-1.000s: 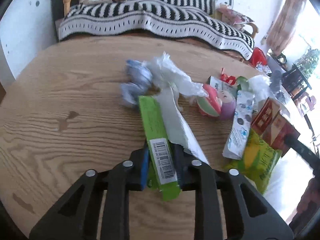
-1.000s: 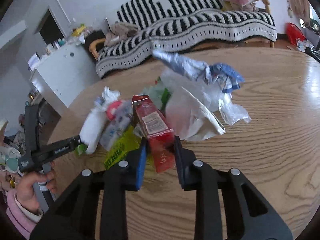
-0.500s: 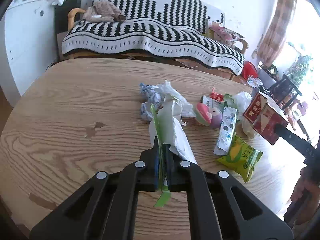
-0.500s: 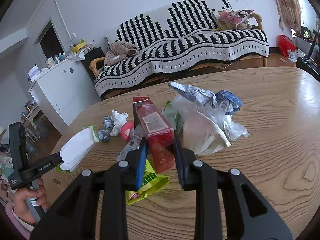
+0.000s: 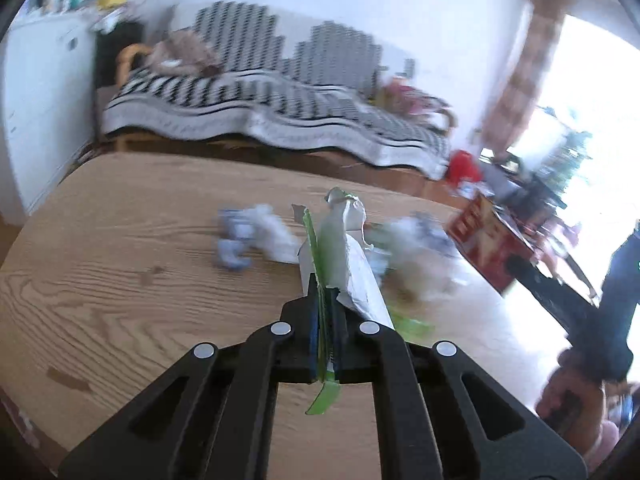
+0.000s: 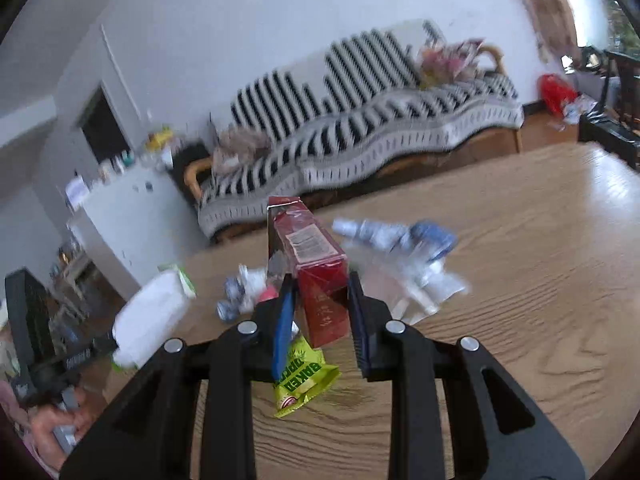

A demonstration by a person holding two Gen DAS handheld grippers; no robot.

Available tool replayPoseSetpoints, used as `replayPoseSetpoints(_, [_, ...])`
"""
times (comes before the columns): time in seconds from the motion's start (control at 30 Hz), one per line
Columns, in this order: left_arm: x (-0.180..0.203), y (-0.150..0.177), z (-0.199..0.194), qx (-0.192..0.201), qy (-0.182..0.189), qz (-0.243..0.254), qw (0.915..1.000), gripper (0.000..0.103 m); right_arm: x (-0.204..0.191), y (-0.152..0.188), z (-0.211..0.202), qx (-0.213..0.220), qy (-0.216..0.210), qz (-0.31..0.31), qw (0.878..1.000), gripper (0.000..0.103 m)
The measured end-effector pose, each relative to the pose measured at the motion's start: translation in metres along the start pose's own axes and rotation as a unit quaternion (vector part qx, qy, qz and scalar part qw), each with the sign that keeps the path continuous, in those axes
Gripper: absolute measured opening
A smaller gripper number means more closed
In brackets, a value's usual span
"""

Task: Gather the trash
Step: 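Carry both items to the black bin and open both grippers over it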

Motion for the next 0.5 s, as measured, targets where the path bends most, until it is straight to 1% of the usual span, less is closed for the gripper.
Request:
replayPoseSetpoints(0.1, [0.065,0.024,-0.019,-0.022,0.057,0.038,0.9974,0.004,0.024,-0.001,-0.073,0.038,0.04,-0.019,0.998,0.026])
replayPoseSetpoints(0.13, [0.092,0.034,-0.026,-0.03,0.077,0.057,0.9949,0.004,0.034,0.001,-0.097,0.045,0.053,-0.022,0.997,0.026])
replayPoseSetpoints(0.17, [0.117,0.047,-0.031,-0.039,0.096,0.076,0.9918,0.004,0.049,0.005,-0.13,0.05,0.074,-0.024,0.996,0.026])
replayPoseSetpoints(0.2, [0.141,0.059,-0.035,-0.049,0.113,0.093,0.9881,0.004,0.059,0.01,-0.151,0.051,0.087,-0.023,0.995,0.026])
replayPoseSetpoints(0.23, [0.173,0.078,-0.039,-0.067,0.137,0.115,0.9816,0.004,0.072,0.016,-0.176,0.05,0.104,-0.021,0.993,0.026])
replayPoseSetpoints(0.3, [0.216,0.112,-0.04,-0.1,0.164,0.148,0.9702,0.004,0.1,0.037,-0.221,0.035,0.142,-0.009,0.989,0.026])
replayPoseSetpoints(0.33, [0.24,0.136,-0.039,-0.123,0.178,0.166,0.962,0.004,0.116,0.051,-0.24,0.024,0.16,0.002,0.987,0.026])
replayPoseSetpoints(0.37, [0.26,0.161,-0.035,-0.148,0.187,0.182,0.9538,0.004,0.127,0.063,-0.251,0.014,0.173,0.013,0.985,0.026])
replayPoseSetpoints(0.4, [0.278,0.187,-0.028,-0.177,0.193,0.195,0.9451,0.004,0.146,0.083,-0.263,-0.003,0.19,0.032,0.981,0.026])
replayPoseSetpoints(0.43, [0.288,0.206,-0.022,-0.202,0.198,0.2,0.9381,0.004,0.165,0.102,-0.27,-0.02,0.203,0.051,0.978,0.026])
replayPoseSetpoints(0.5, [0.31,0.253,-0.005,-0.261,0.201,0.211,0.9203,0.004,0.203,0.147,-0.276,-0.058,0.218,0.107,0.968,0.026])
Point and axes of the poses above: each gripper's, at about its wrist camera, not at the fingertips, and z roughly the way its jaws point, x to its right, y to its underside, the point moved 9 cm from there along z, roughly the way its jaws point, and after that the axes turned 5 degrees about -y, right-handed, at the moved point
